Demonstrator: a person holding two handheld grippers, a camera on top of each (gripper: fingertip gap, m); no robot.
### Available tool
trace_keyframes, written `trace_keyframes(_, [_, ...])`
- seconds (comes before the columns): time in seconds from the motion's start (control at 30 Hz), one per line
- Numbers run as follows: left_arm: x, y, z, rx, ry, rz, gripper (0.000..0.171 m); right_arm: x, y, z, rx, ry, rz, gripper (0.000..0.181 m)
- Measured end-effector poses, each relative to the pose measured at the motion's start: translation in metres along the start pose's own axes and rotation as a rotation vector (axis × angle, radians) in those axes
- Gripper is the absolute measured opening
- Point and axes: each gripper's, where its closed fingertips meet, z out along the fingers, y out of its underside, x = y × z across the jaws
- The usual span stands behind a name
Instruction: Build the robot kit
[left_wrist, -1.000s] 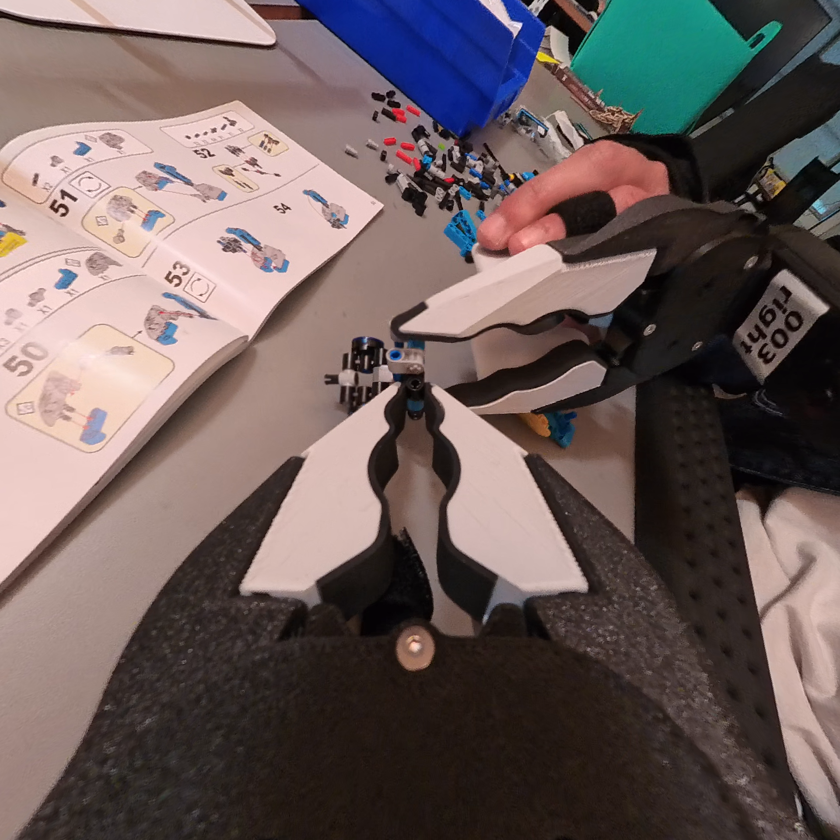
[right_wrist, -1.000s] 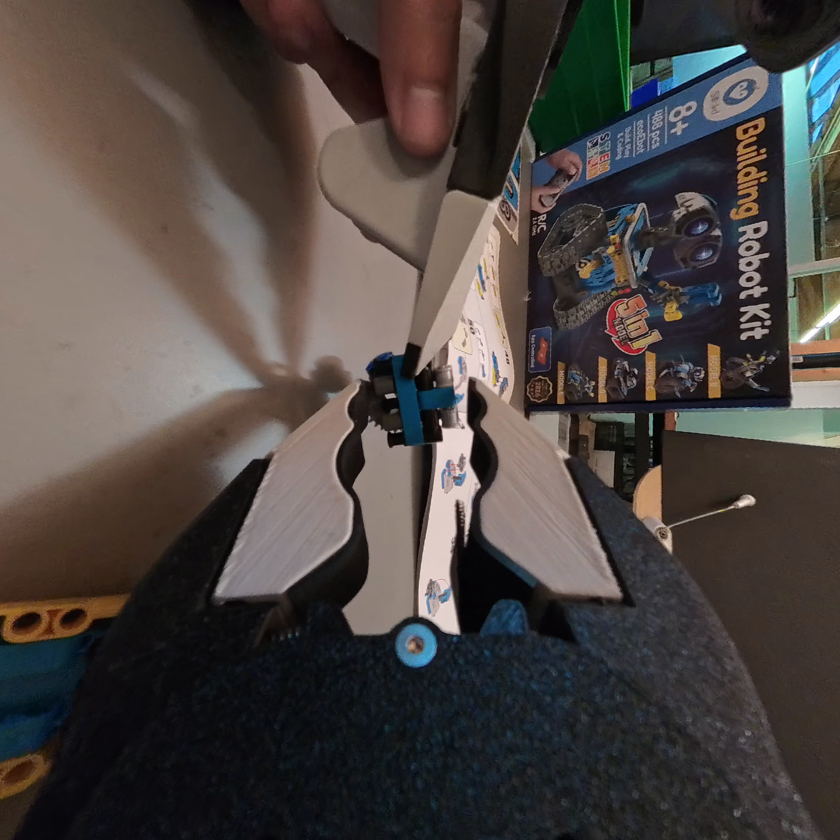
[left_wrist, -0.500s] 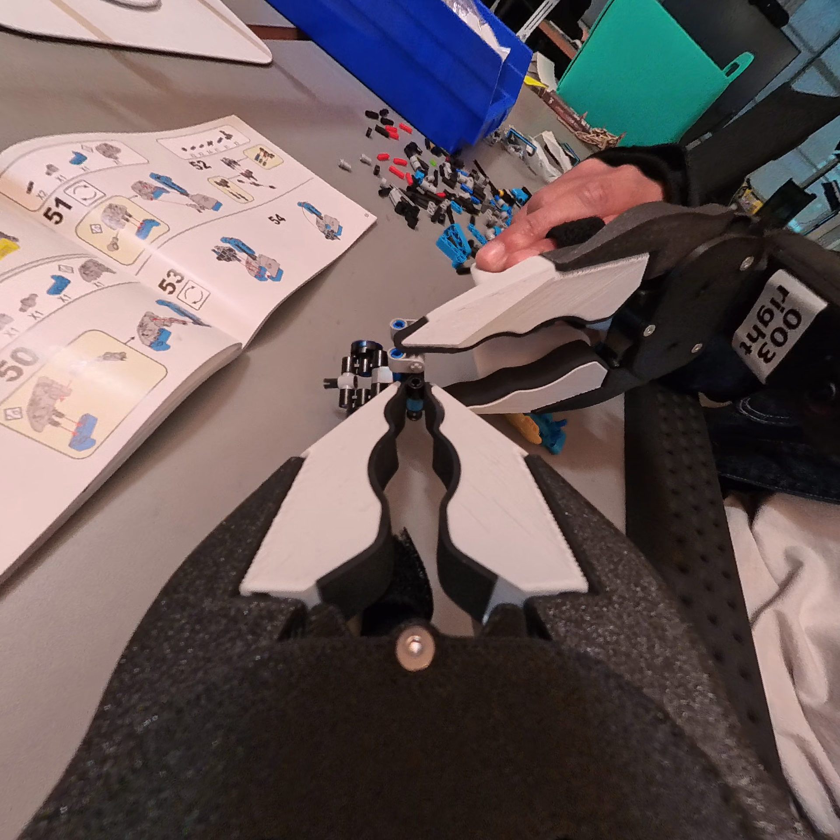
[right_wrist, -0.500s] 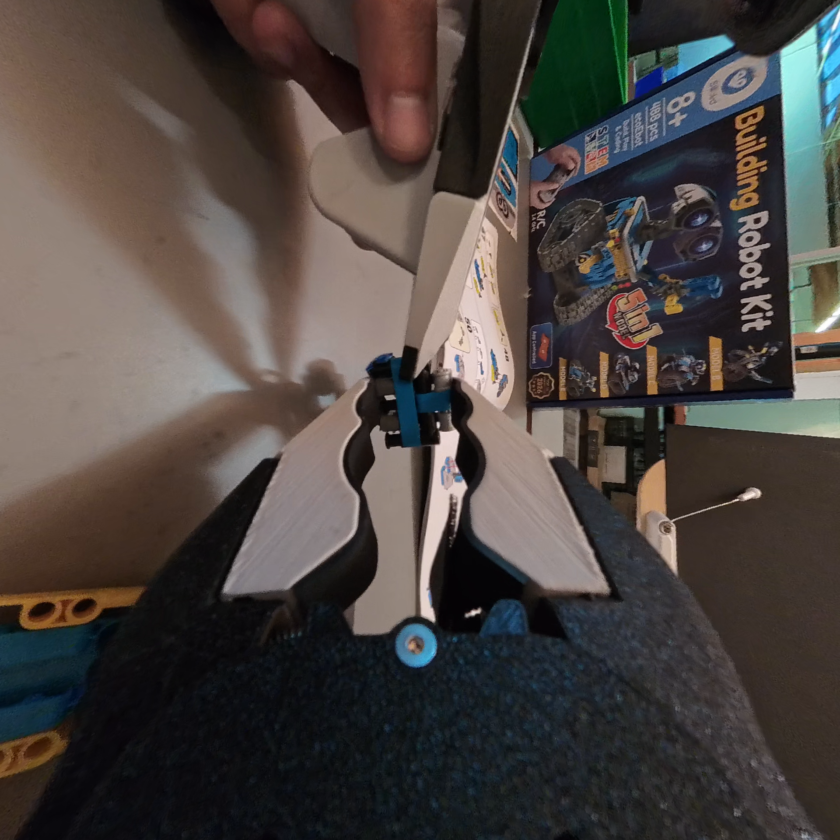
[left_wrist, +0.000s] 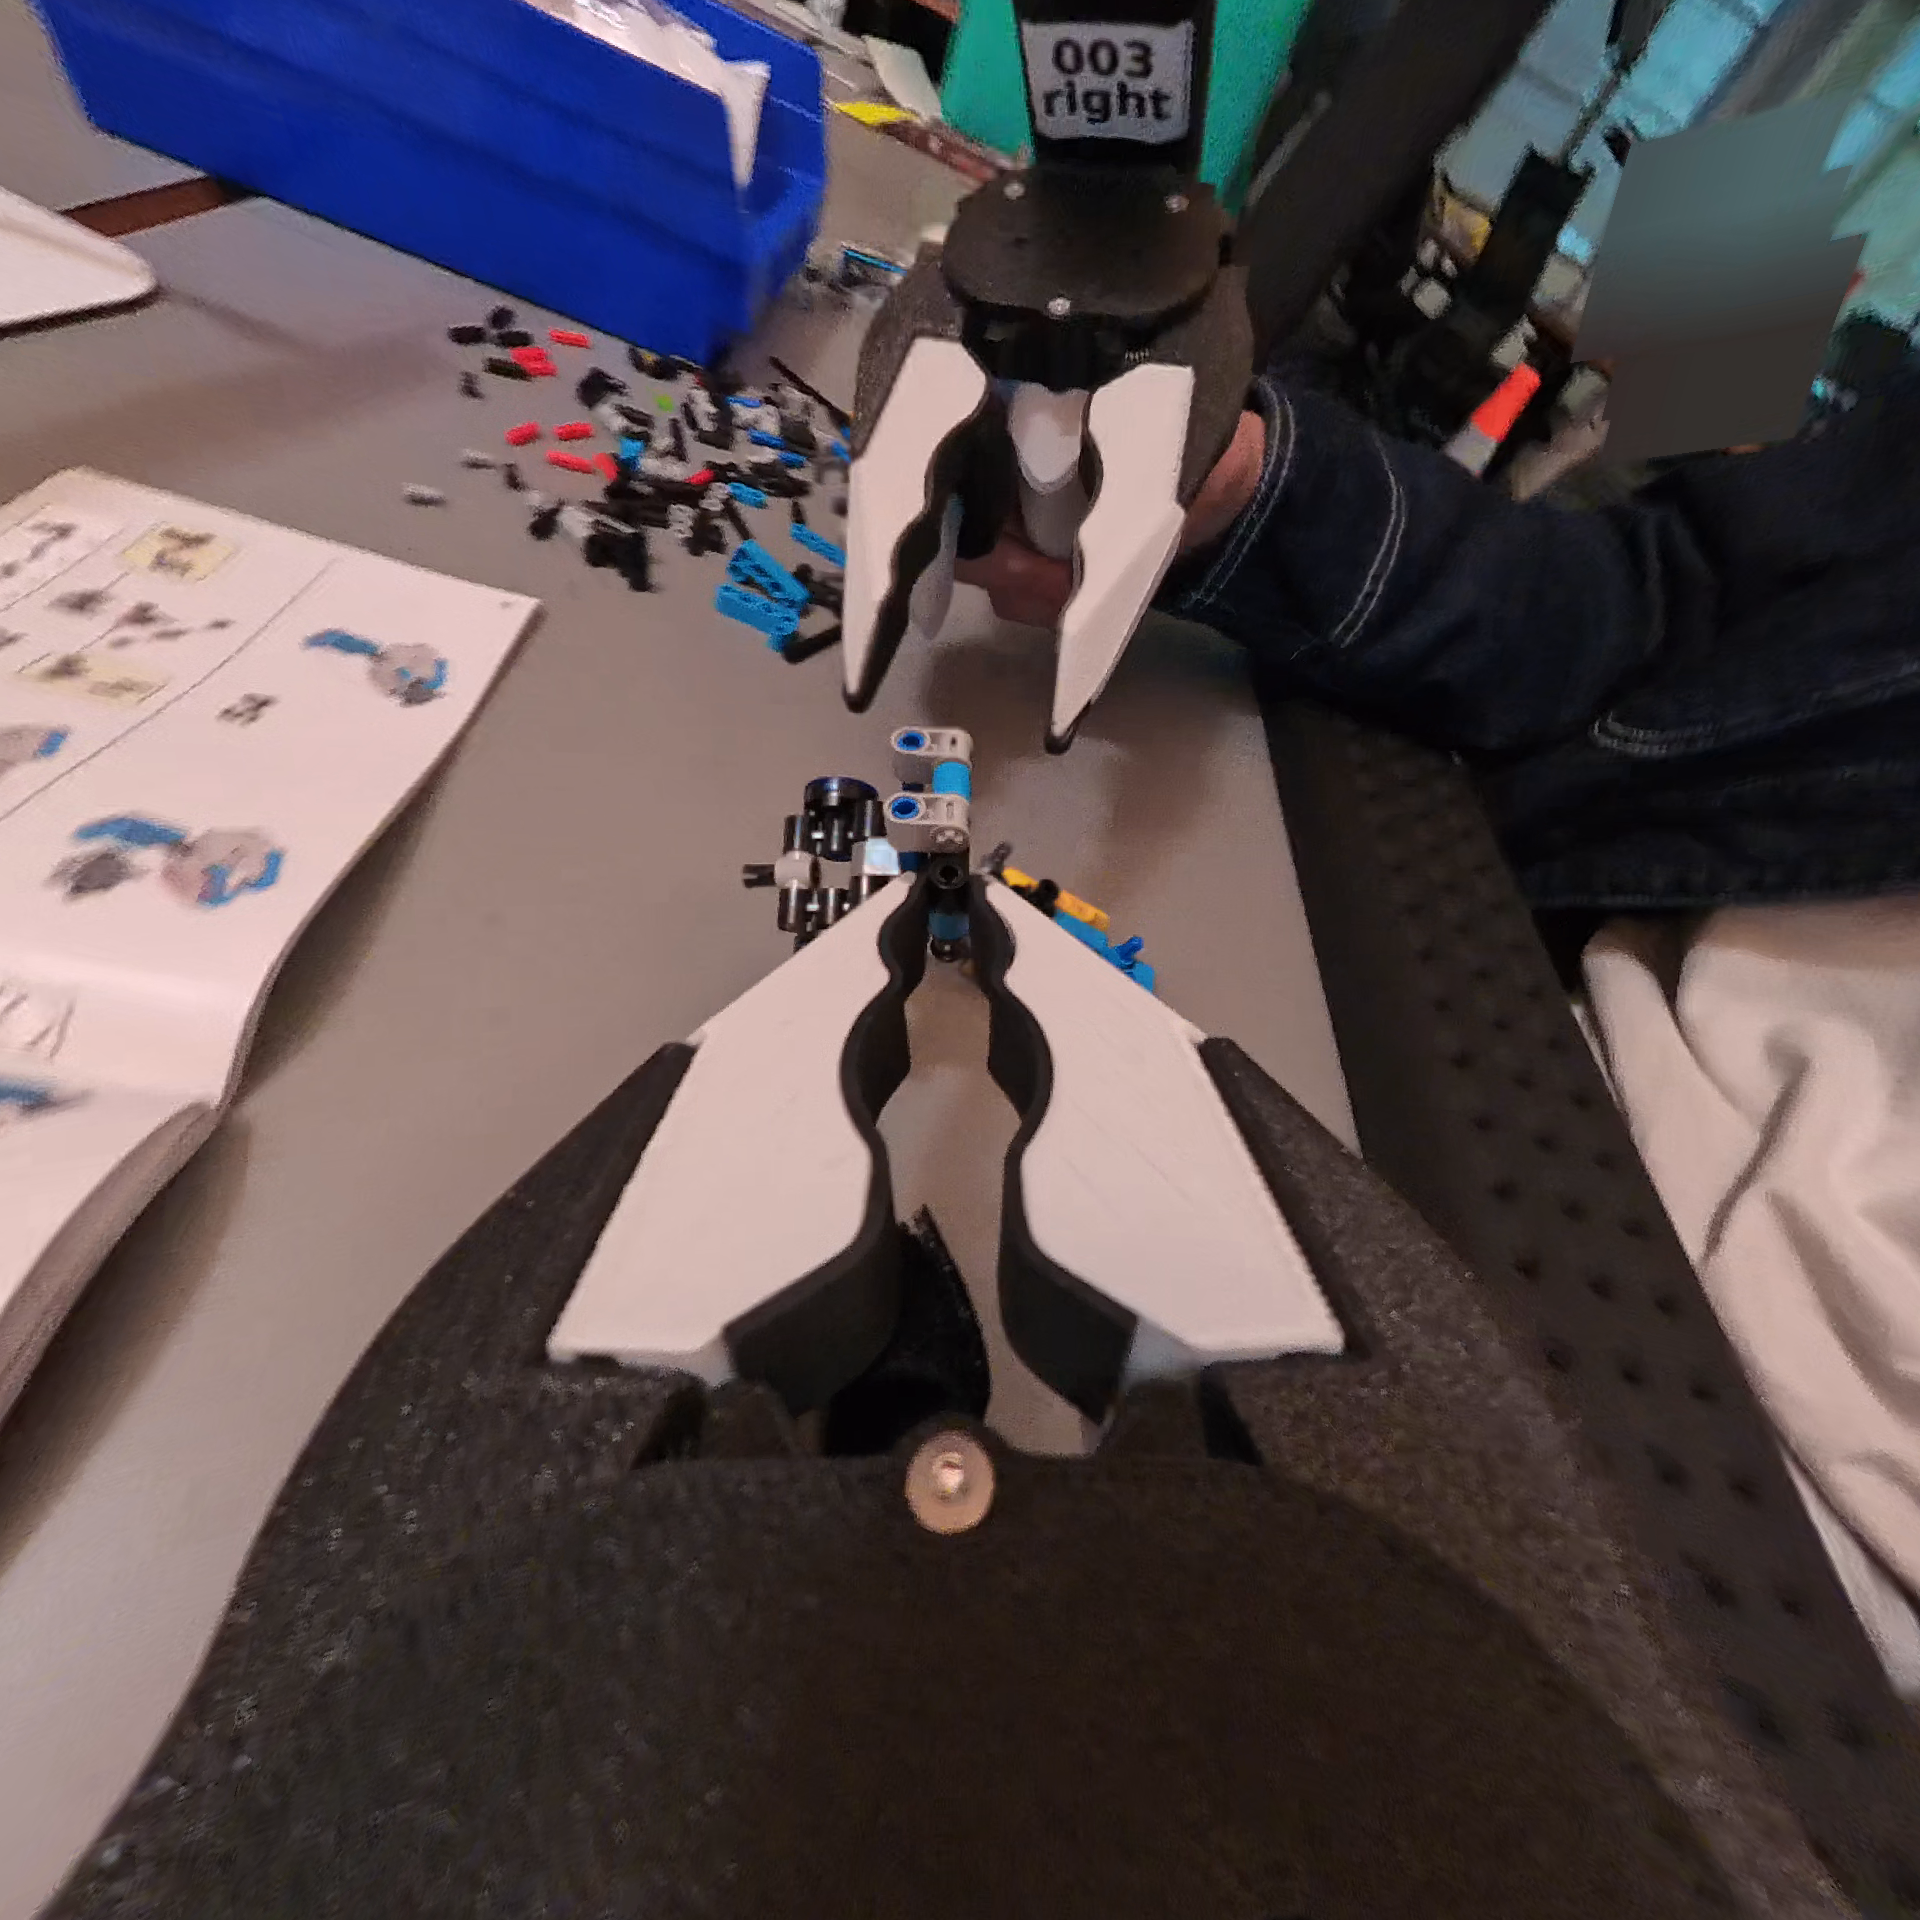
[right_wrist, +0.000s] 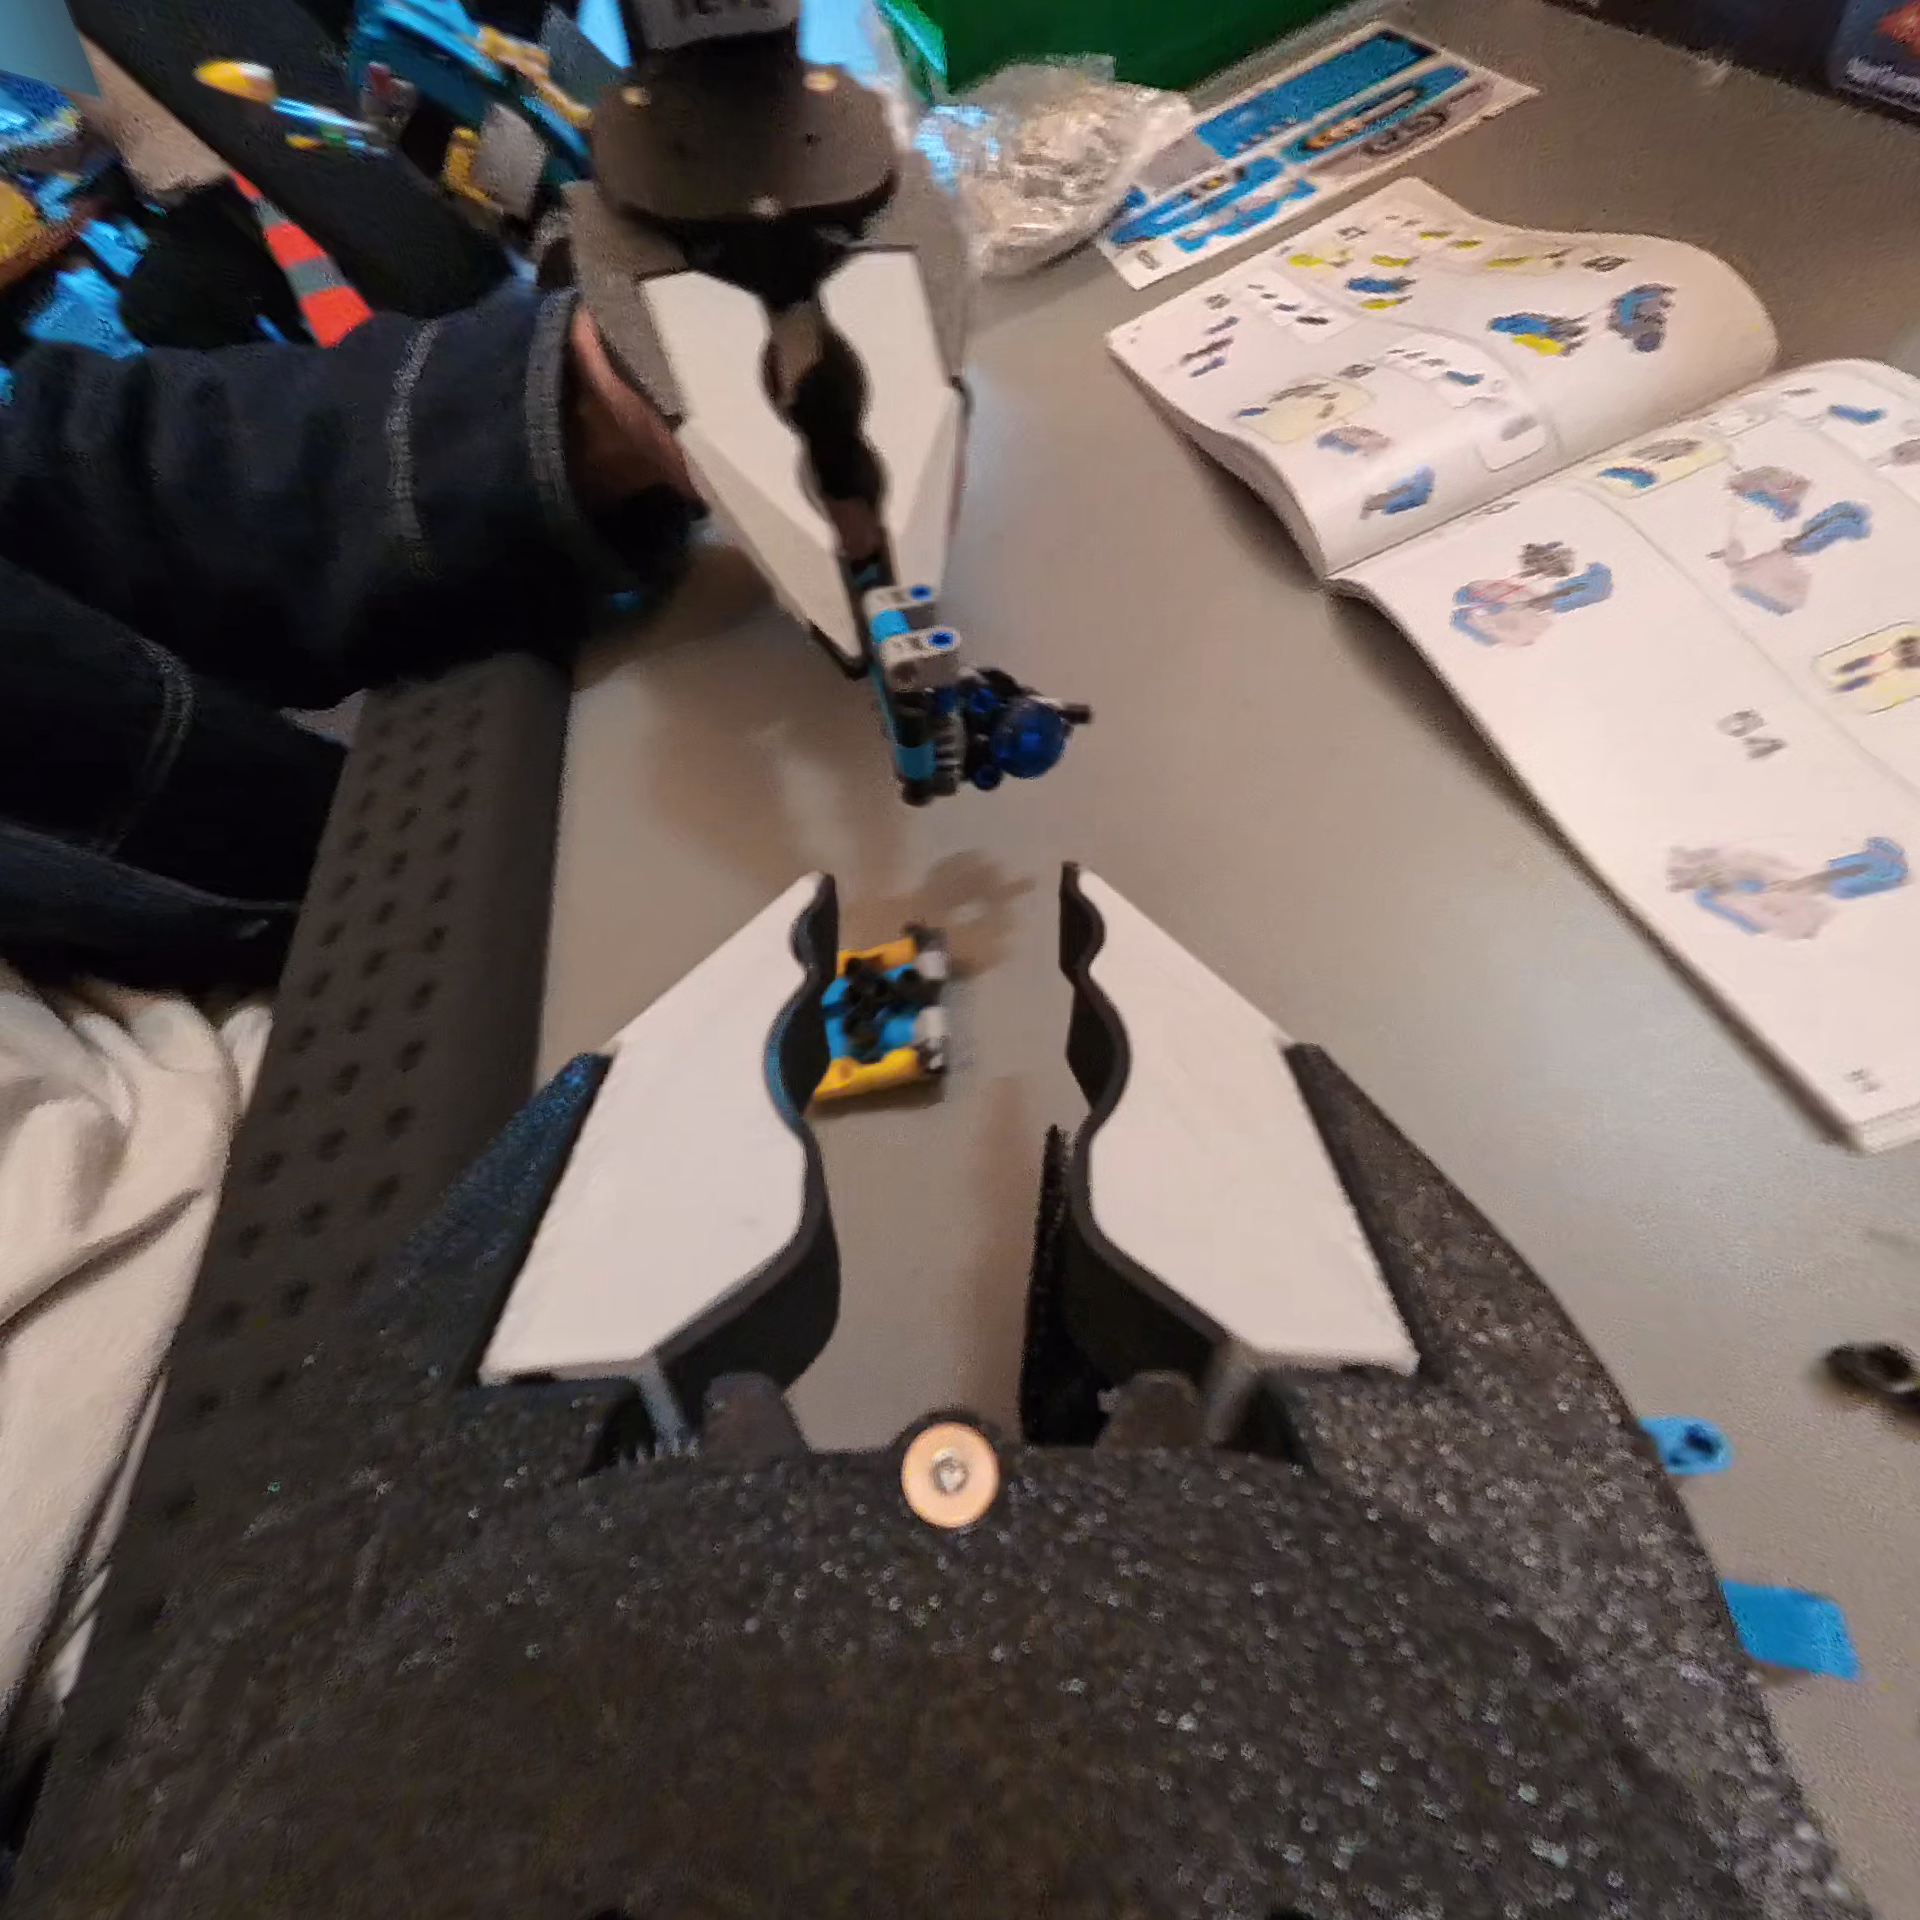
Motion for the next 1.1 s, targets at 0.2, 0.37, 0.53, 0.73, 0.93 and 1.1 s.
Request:
trace_keyframes(0.2, [0.017, -0.006, 0.035, -0.062, 0.082, 0.120, 0.007, -0.009, 0.011, -0.008, 0.021, 0.118, -0.020, 0.030])
trace_keyframes(0.37, [0.011, 0.012, 0.044, -0.139, 0.084, 0.136, 0.007, -0.009, 0.022, -0.004, -0.028, 0.145, -0.062, 0.007])
trace_keyframes(0.53, [0.010, 0.016, 0.044, -0.151, 0.048, 0.177, 0.007, -0.008, 0.026, -0.001, -0.048, 0.157, -0.073, 0.006])
trace_keyframes(0.73, [0.009, 0.026, 0.047, -0.211, 0.000, 0.252, 0.007, -0.007, 0.035, 0.003, -0.098, 0.162, -0.081, 0.006])
trace_keyframes(0.93, [0.013, 0.018, 0.043, -0.167, 0.012, 0.241, 0.007, -0.013, 0.025, -0.001, -0.055, 0.166, -0.114, 0.006])
trace_keyframes(1.1, [0.013, 0.023, 0.045, -0.189, 0.010, 0.259, 0.007, -0.012, 0.032, 0.001, -0.087, 0.168, -0.124, 0.006])
